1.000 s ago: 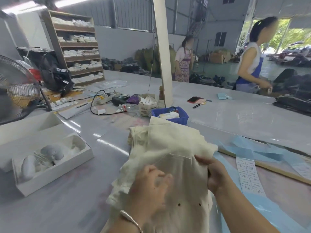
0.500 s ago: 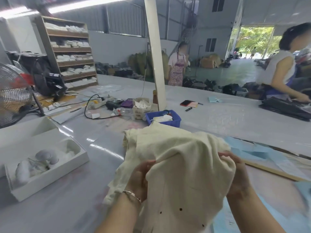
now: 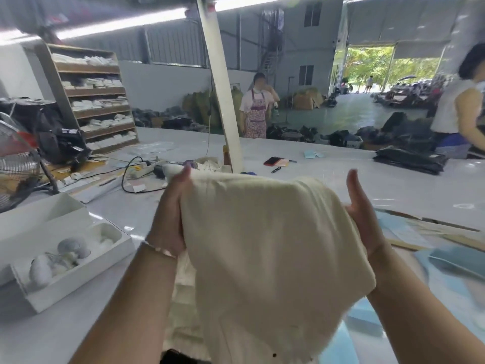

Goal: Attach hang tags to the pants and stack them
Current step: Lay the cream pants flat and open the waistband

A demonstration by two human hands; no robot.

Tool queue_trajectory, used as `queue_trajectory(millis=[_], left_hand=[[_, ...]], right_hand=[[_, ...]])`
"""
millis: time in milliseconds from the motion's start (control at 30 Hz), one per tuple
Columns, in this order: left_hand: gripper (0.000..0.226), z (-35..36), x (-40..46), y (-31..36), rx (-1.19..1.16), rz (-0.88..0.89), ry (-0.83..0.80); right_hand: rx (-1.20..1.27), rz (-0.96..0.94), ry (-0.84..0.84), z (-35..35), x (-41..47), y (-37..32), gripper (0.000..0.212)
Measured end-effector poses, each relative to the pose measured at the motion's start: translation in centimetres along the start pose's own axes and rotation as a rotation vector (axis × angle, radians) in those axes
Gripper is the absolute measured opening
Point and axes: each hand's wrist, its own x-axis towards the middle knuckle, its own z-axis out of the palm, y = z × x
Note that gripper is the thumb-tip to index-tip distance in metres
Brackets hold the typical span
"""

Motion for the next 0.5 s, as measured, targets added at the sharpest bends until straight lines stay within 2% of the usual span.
queue_trajectory(millis=[33,133,233,333,433,500], left_hand=[[0.073,1.1,-0.6,1.5,0.060,-0.002,-0.014],[0.020,5.2,-2.0,4.0,0.191,0.040,0.026],[0.024,8.5,-3.3,4.5,0.208,0.085,0.067],[0.020,11.2,-4.7,5.0,0.132,0.133,0.080],[0.023,14.5,-6.4,4.8,0.143,0.139,0.055],[0.016,17.5,-8.2,4.6,0.166,0.152,0.023]], right_hand=[[-0.012,0.017,0.006,0.6,-0.7,-0.2,0.081],[-0.048,0.061,-0.118,2.0,-3.1,-1.3,0.057],[-0.041,0.047,-0.196,1.9,-6.2,-2.2,0.038],[-0.004,-0.184,-0.044,0.6,-9.5,-3.4,0.023],[-0.011,-0.265,-0.033,-0.3,-13.5,-4.3,0.024],[-0.041,-0.263,-0.149,-0.3,-16.5,-5.2,0.040]])
